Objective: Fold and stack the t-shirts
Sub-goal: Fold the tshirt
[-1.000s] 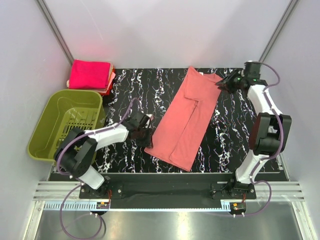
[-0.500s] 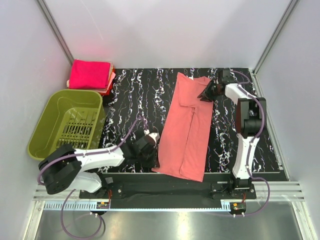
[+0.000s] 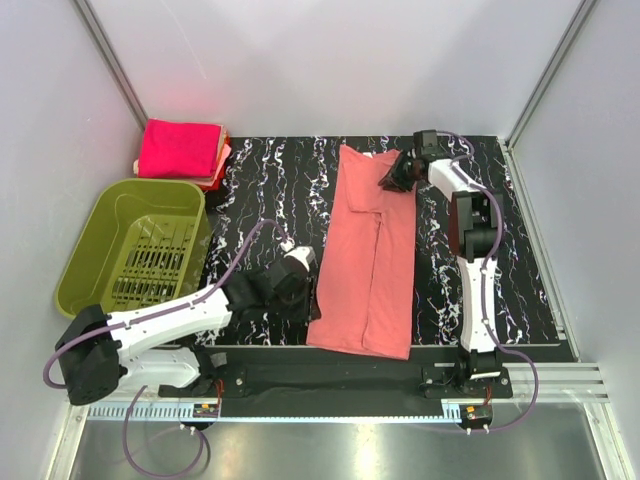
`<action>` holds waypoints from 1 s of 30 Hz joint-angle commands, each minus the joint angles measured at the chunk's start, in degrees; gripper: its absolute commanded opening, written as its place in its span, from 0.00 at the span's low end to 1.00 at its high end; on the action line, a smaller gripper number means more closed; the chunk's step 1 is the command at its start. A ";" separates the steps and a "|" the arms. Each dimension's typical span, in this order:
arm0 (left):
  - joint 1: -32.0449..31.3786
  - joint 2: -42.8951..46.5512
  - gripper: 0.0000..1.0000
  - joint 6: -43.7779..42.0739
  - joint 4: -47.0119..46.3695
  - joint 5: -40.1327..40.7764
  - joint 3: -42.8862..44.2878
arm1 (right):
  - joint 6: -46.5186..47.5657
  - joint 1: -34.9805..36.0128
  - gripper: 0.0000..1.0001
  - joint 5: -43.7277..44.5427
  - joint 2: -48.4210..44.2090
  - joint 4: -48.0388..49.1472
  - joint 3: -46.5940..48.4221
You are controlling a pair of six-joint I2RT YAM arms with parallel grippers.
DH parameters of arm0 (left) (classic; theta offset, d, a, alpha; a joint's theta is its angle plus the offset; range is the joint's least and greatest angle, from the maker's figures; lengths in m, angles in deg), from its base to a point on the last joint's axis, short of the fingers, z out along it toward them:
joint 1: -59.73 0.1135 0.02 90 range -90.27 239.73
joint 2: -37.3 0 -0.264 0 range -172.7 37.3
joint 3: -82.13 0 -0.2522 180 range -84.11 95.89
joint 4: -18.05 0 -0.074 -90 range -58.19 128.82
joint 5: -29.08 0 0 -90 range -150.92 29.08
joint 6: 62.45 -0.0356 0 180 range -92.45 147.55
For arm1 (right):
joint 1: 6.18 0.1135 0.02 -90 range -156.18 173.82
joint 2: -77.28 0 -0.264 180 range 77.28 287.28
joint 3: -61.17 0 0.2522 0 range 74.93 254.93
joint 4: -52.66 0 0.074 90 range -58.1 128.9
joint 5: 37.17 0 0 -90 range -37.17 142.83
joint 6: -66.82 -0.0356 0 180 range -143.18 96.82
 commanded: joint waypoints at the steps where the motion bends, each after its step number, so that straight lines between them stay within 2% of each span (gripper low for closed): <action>1: 1.00 -0.52 0.38 -2.20 2.63 2.03 1.77 | -1.75 2.50 0.33 1.45 5.06 -0.73 5.47; 10: 8.73 -2.98 0.41 -6.15 -1.76 -4.46 -2.97 | -7.11 4.44 0.32 -0.66 19.04 -4.51 30.32; 13: 11.37 -3.68 0.42 -7.12 -4.39 -8.68 -3.94 | -8.52 4.70 0.32 -1.10 21.86 -4.51 35.69; 17: 11.64 -5.26 0.48 -9.94 -7.11 -14.30 -4.03 | -7.65 4.79 0.34 -3.03 20.82 -4.60 37.57; 20: 11.55 -4.83 0.49 -9.15 -10.09 -15.19 -5.52 | -5.37 4.79 0.38 -2.69 13.01 -4.60 31.78; 24: 11.64 -5.00 0.50 -7.22 -14.41 -15.81 -6.76 | -2.20 4.44 0.43 0.47 -2.52 -5.65 22.29; 26: 11.64 -5.87 0.51 -6.51 -16.16 -16.50 -7.11 | -0.88 4.26 0.45 1.44 -7.73 -8.36 14.57; 27: 11.64 -6.14 0.52 -6.25 -16.61 -16.51 -7.46 | -0.09 4.18 0.45 1.70 -13.32 -9.16 11.06; 28: 11.64 -6.14 0.52 -5.90 -17.05 -16.42 -8.42 | 0.00 4.26 0.45 1.97 -16.60 -9.95 1.97; 29: 11.64 -6.14 0.52 -5.72 -18.10 -16.16 -9.13 | -0.17 4.26 0.45 2.58 -23.76 -10.92 -3.51; 30: 11.55 -5.97 0.52 -5.29 -18.46 -15.98 -10.52 | -1.83 4.26 0.45 5.20 -27.40 -11.80 -14.88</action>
